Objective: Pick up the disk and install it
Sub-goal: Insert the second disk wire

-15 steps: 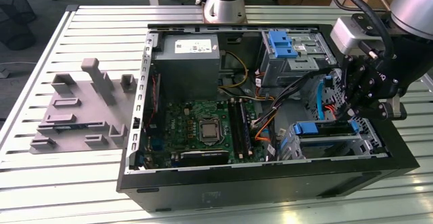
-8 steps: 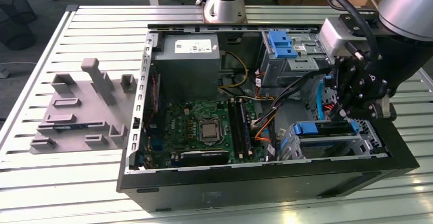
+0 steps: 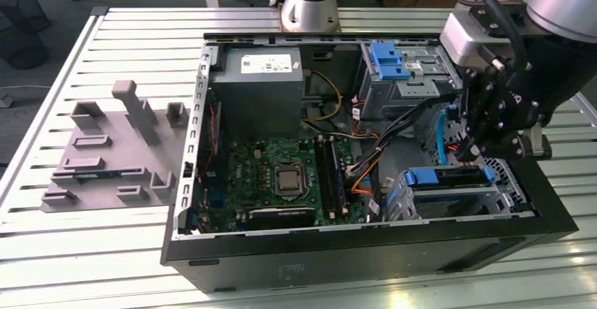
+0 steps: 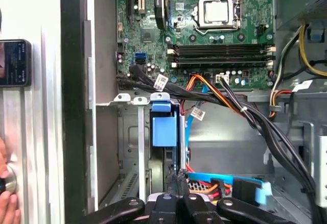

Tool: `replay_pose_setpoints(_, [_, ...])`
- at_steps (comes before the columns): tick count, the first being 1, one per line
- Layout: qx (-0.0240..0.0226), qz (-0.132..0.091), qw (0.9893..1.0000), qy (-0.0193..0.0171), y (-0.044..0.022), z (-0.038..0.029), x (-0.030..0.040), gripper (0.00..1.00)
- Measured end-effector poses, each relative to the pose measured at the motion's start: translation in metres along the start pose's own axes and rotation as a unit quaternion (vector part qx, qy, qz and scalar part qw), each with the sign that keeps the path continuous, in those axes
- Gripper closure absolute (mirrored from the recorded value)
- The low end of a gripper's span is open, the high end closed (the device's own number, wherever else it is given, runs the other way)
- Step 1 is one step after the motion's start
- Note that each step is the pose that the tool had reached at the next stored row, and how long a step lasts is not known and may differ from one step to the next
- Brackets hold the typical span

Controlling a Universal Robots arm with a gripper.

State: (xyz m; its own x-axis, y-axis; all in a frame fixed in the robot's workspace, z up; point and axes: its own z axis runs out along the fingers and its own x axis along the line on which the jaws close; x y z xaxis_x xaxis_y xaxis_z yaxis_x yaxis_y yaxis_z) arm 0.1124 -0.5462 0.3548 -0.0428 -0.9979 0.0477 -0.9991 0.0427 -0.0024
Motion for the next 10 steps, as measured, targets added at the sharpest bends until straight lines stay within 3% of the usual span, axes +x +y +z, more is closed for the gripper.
replay_pose_setpoints(5, [0.0033,0.0,1.0,-0.0001,0.0007,-0.0132,0.0003,0.89])
replay_pose_setpoints(8, [0.0136,0.001,0.9999,-0.0007,0.0075,-0.0144,0.0006,0.89])
replay_pose_setpoints(10, [0.0167,0.001,0.9999,-0.001,0.0103,-0.0144,0.0008,0.89])
